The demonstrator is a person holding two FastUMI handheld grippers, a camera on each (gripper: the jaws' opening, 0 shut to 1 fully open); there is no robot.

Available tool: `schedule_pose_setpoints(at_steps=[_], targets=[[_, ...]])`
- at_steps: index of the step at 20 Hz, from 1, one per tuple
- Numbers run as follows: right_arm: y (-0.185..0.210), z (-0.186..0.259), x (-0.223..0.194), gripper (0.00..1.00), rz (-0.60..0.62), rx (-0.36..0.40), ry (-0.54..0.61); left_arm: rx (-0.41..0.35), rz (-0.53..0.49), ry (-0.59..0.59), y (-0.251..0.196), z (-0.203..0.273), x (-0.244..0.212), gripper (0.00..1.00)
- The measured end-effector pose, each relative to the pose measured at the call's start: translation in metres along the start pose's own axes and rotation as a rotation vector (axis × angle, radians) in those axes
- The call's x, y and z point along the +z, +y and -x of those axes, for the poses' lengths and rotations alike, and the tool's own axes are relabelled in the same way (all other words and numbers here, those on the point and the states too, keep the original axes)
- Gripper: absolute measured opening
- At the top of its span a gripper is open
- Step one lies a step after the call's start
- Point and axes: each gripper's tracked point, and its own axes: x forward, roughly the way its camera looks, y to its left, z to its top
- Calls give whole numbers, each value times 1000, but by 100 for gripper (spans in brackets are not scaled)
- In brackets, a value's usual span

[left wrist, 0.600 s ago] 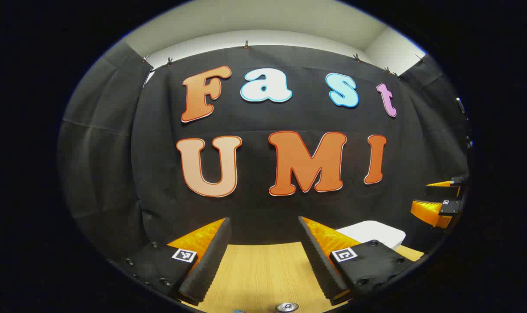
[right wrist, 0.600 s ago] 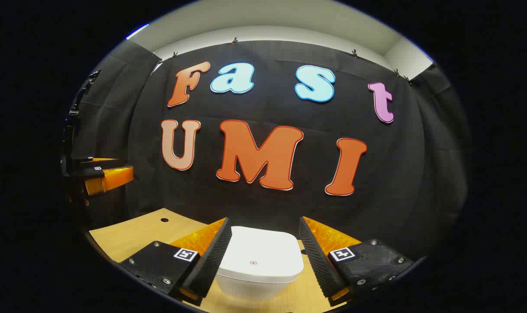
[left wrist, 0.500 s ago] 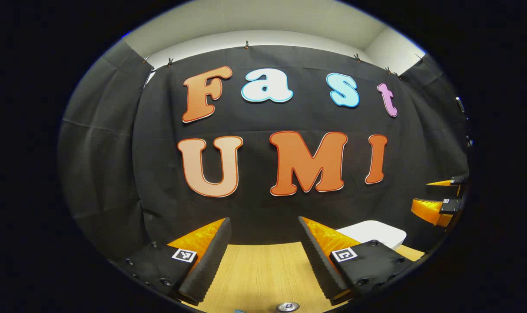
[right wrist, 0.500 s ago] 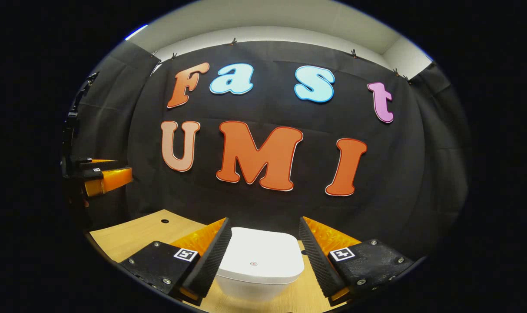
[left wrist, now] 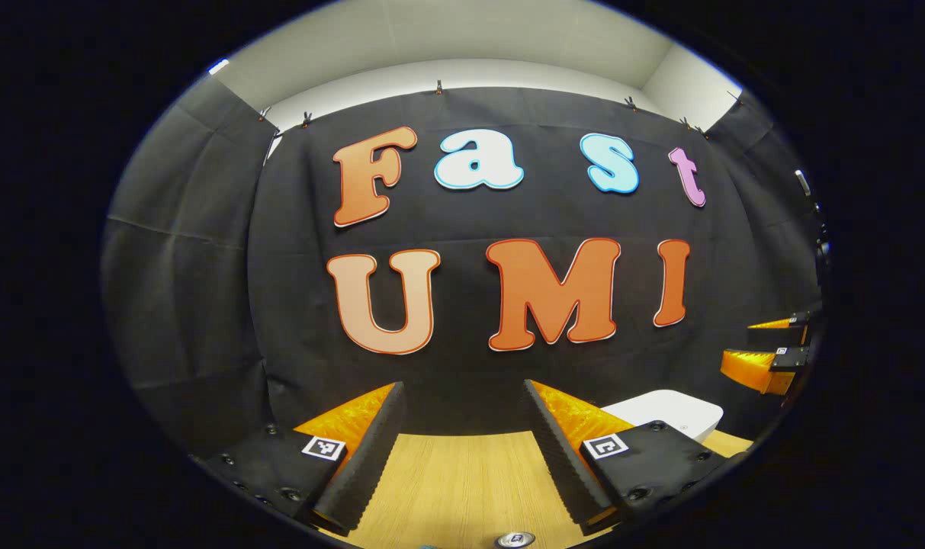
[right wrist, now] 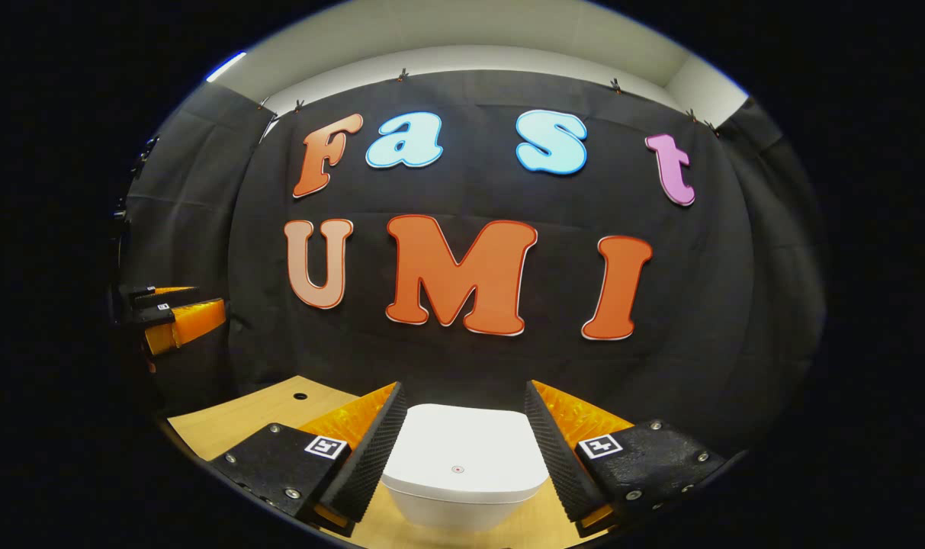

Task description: Press the lid of the desktop garbage bin to open it, pick up the crumpled paper on the desktop and throw it into the bin, then pick up the pop can on the desktop and drop it into the bin, and finally close the garbage bin lid.

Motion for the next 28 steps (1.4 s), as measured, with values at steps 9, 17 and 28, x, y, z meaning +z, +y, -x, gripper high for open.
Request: schedule_pose_setpoints(at_steps=[9, 17, 28], targets=[[15, -8, 16, 95, 36, -68, -3, -83, 14, -18, 6, -8, -2, 98], [14, 0, 10, 80, 54, -184, 37, -168, -4, -21, 19, -17, -14, 99], [15, -33, -23, 1, -49, -17, 98, -41, -32, 37, 34, -21, -35, 98]])
